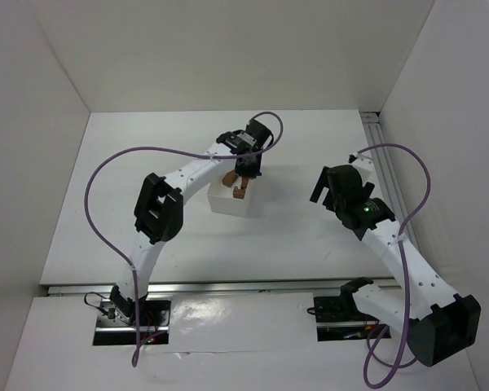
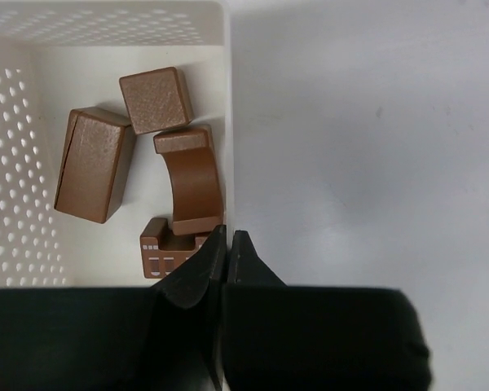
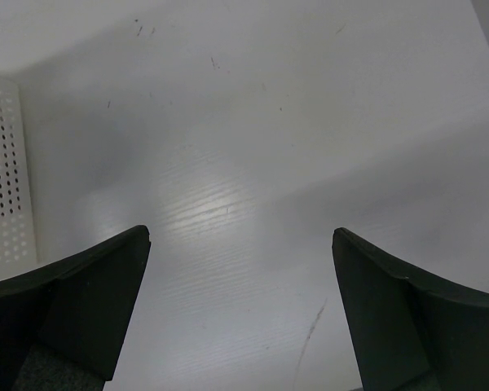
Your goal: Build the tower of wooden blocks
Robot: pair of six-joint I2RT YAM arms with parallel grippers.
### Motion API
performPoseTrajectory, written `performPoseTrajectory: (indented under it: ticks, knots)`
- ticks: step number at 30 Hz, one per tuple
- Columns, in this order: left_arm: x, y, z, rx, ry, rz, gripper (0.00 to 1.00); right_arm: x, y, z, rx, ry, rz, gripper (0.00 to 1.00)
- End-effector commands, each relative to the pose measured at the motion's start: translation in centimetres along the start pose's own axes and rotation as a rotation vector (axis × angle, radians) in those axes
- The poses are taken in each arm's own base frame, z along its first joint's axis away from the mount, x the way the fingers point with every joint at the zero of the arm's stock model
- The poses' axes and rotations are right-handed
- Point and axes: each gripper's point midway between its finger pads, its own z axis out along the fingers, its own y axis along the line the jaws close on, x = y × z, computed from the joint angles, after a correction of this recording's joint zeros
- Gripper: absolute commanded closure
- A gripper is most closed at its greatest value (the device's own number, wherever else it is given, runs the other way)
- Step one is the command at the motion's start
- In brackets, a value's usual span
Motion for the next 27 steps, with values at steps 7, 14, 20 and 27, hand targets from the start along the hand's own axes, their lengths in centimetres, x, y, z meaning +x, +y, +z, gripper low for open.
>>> performPoseTrajectory:
  ticks: [7,14,20,27]
  knots:
    - [-6.4,-3.5,-13.0,0.681,-0.075,-0.051,1.00,-2.7,0.2,-0.8,0.000,-0.060,0.014,0.00]
    - [-5.8,-4.7,-15.2,1.068,-0.010,-0.103,1.00,-2.9,0.5,-1.0,-0.012,-0.062,0.018,0.00]
    - [-7.2,-3.4,-15.9,1.282,0.002,-0.133,1.00,-4.2,0.8,-2.1,-0.047,-0.096,0.032,0.00]
    - [-5.8,-3.8,-16.2,1.475,0.037,-0.192,1.00,-3.7,0.7,-2.1,-0.045,-0.077,0.023,0.00]
